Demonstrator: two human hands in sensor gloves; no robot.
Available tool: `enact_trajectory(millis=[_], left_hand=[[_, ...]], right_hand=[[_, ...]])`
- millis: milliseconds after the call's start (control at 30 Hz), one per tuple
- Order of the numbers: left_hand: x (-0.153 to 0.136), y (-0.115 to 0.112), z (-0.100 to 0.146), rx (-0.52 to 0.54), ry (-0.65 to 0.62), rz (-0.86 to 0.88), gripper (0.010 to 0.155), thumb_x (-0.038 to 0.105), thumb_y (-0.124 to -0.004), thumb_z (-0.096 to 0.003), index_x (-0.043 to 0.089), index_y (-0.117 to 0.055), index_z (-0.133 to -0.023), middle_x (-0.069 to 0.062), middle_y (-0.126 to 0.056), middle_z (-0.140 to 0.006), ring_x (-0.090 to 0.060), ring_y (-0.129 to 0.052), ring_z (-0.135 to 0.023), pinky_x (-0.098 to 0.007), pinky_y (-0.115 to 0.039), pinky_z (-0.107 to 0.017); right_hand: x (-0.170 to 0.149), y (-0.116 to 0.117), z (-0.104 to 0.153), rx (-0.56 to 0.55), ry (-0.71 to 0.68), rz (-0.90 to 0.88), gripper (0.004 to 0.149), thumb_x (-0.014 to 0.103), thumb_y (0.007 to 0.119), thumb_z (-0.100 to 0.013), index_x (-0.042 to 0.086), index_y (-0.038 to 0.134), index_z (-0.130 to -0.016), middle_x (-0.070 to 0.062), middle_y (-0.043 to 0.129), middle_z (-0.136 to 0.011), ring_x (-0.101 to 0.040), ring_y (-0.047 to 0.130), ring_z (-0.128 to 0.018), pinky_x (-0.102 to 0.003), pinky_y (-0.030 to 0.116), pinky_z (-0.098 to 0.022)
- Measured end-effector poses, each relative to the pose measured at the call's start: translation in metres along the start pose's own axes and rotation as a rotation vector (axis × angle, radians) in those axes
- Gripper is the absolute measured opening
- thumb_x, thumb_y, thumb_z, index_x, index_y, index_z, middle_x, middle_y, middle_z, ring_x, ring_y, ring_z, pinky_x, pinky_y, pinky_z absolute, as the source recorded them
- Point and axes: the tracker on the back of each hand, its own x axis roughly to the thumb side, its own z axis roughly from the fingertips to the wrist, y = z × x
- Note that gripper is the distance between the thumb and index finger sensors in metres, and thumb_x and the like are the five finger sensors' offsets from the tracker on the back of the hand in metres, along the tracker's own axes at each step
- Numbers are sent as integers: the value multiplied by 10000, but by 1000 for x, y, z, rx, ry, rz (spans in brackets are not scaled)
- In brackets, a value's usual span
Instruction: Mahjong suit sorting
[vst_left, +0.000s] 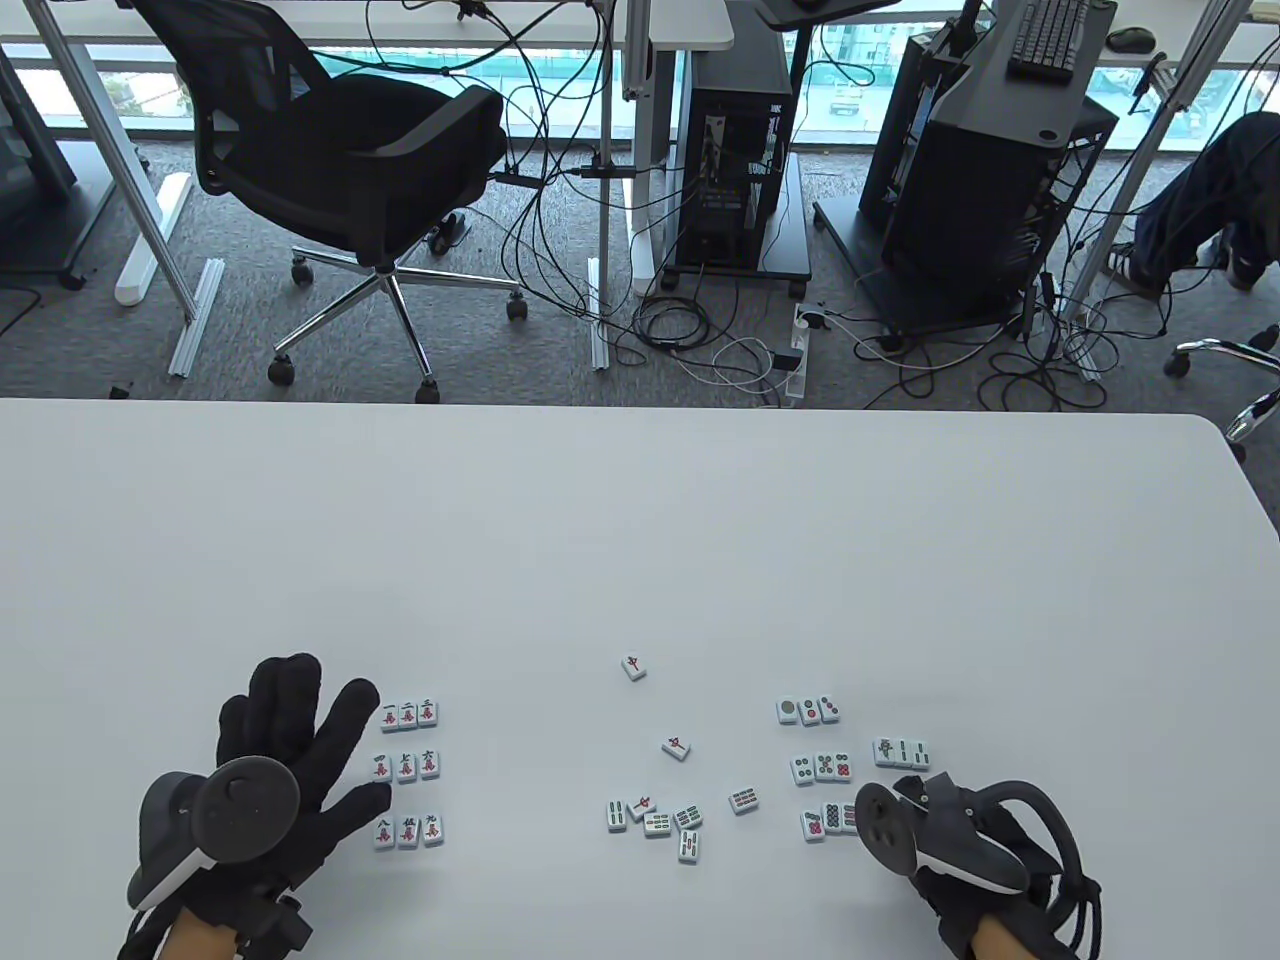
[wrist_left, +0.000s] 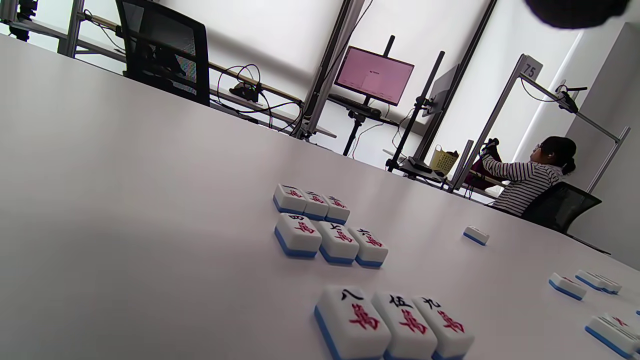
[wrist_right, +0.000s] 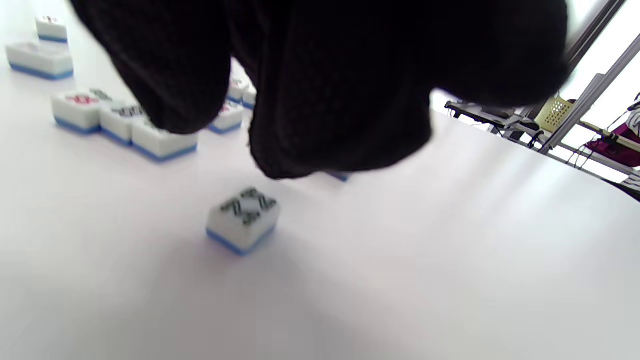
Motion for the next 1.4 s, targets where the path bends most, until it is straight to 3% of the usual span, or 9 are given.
enact_trajectory(millis=[167, 400, 533, 700, 967, 1100, 1267, 1400], left_hand=[[1, 1, 1, 5, -15, 6, 833, 744, -631, -388, 506, -208, -1065, 171, 152, -1079, -149, 161, -1075, -537, 6, -771], [3, 1, 1, 9, -36, 10, 830, 743, -631, -388, 508, -211, -1064, 170, 146, -1082, -151, 155, -1079, -539, 1, -773], [5, 3, 3, 23, -52, 5, 832, 743, -632, -387, 508, -212, -1065, 167, 145, -1084, -154, 152, -1081, -540, -2, -773], [7, 4, 4, 29, -67, 8, 830, 744, -630, -389, 507, -212, -1067, 168, 143, -1085, -154, 148, -1083, -541, -5, -775], [9, 4, 4, 31, -83, 6, 831, 744, -630, -390, 505, -214, -1068, 165, 141, -1087, -158, 146, -1084, -542, -7, -775], [9, 4, 5, 29, -83, 7, 830, 744, -629, -390, 505, -214, -1067, 164, 141, -1086, -158, 144, -1084, -542, -9, -775], [8, 4, 5, 26, -70, 12, 829, 744, -629, -389, 505, -215, -1067, 163, 141, -1086, -159, 144, -1083, -542, -11, -775], [8, 5, 5, 27, -64, 14, 830, 743, -629, -390, 503, -214, -1067, 163, 141, -1086, -160, 144, -1083, -541, -11, -775]], right_hand=[[53, -36, -22, -112, -167, -76, 574, 358, 842, -395, 57, 789, -880, -50, 994, -459, -140, 936, -168, -286, 841, -129], [163, -50, -55, -138, -469, -67, 554, 342, 842, -395, 63, 791, -871, -32, 990, -392, -114, 905, -106, -271, 818, -82], [201, -46, -71, -49, -485, 31, 615, 371, 849, -382, 44, 755, -895, -30, 984, -375, -109, 895, -91, -268, 810, -69], [219, -41, -80, -12, -433, 101, 626, 377, 856, -381, 33, 755, -893, -26, 981, -349, -103, 884, -71, -266, 802, -51], [229, -38, -86, 4, -430, 121, 598, 346, 877, -366, -21, 785, -829, -16, 972, -307, -90, 871, -46, -262, 799, -34], [220, -43, -84, -47, -460, 44, 591, 347, 885, -358, 3, 799, -831, -15, 976, -315, -89, 878, -52, -261, 807, -39], [171, -70, -71, -232, -392, -63, 587, 340, 883, -357, 42, 790, -854, -20, 984, -365, -111, 905, -102, -277, 826, -85], [110, -77, -57, -275, -278, -87, 584, 334, 877, -363, 62, 780, -871, -27, 989, -414, -131, 927, -147, -290, 841, -122]])
